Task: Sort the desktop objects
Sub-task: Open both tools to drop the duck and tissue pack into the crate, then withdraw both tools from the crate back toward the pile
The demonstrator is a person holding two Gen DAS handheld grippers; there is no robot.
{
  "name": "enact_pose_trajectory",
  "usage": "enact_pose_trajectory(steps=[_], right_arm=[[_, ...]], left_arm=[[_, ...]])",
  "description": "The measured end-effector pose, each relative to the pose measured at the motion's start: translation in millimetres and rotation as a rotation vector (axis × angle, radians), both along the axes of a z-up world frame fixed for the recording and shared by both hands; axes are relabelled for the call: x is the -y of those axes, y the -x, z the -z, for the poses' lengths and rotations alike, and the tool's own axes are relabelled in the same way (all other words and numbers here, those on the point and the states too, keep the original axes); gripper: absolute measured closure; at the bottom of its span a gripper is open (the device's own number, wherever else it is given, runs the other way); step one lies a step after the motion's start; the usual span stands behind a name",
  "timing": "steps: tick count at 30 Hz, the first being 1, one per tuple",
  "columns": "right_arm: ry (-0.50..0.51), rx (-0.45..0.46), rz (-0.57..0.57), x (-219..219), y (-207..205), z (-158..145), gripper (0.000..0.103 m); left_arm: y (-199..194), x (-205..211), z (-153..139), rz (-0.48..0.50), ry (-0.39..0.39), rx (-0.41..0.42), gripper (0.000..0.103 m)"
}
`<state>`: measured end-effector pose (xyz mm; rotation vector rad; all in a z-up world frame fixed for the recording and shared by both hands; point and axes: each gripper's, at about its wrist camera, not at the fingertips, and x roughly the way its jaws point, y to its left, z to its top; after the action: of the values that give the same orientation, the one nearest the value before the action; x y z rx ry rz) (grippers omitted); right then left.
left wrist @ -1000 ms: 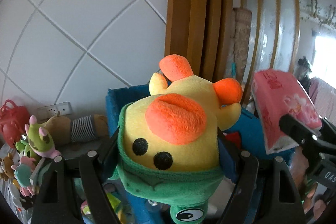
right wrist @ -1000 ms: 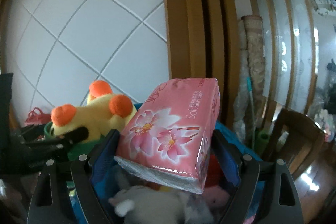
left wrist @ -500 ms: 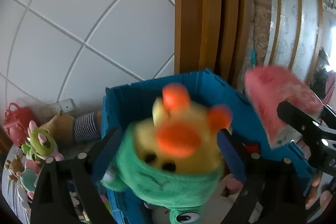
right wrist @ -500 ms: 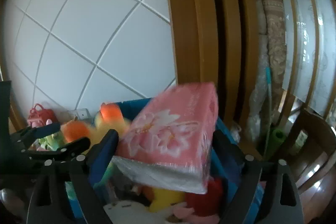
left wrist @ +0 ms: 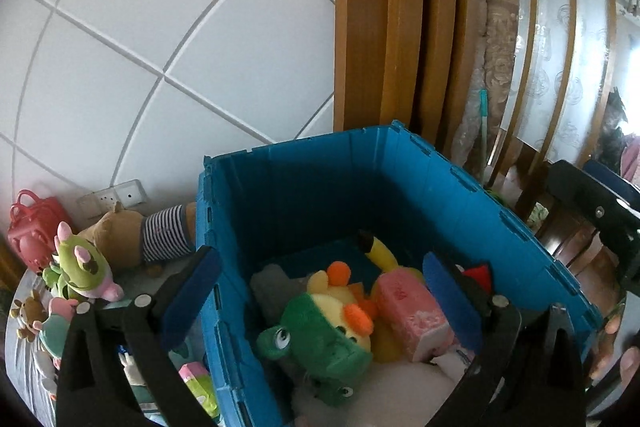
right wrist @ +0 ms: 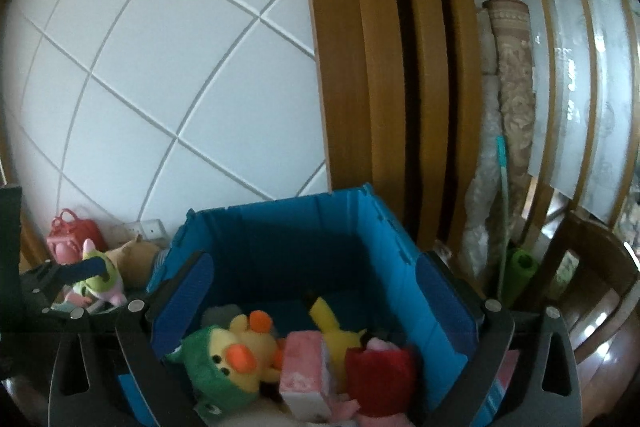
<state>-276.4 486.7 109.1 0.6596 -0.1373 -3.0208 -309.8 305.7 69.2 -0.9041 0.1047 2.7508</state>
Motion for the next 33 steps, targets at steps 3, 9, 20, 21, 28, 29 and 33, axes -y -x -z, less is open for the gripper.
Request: enact_pose_trajectory(steps=[3, 9, 20, 21, 28, 29, 33], right_arm=[[-0.002, 0.000, 0.003, 4, -8, -1, 0.000], [-0.003, -0.009, 0.009, 19, -31, -5, 0.000], [-0.026, 0.000, 0.011, 66, -81, 6, 0.000], [-0.027, 0.002, 0.006, 73, -85, 8, 0.000], [0.006, 0.012, -0.043, 138, -114, 23, 0.000], [0.008, 0.010, -0.053, 150, -118, 25, 0.000], [0.015, -0.017, -0.083, 204, -136, 29, 0.000]], left_arm=[[-9, 6, -4, 0.010, -0.007, -0.006, 0.000], [-35, 25, -8, 0.028, -0.020, -0.017, 0.000], [-83, 85, -4, 0.027, -0.066, -0.043, 0.000], [-89, 94, -3, 0.024, -0.070, -0.049, 0.000], [-121, 172, 10, -0.018, -0.083, -0.071, 0.000], [-127, 188, 12, -0.029, -0.081, -0.076, 0.000], [-151, 247, 20, -0.057, -0.082, -0.090, 0.000]])
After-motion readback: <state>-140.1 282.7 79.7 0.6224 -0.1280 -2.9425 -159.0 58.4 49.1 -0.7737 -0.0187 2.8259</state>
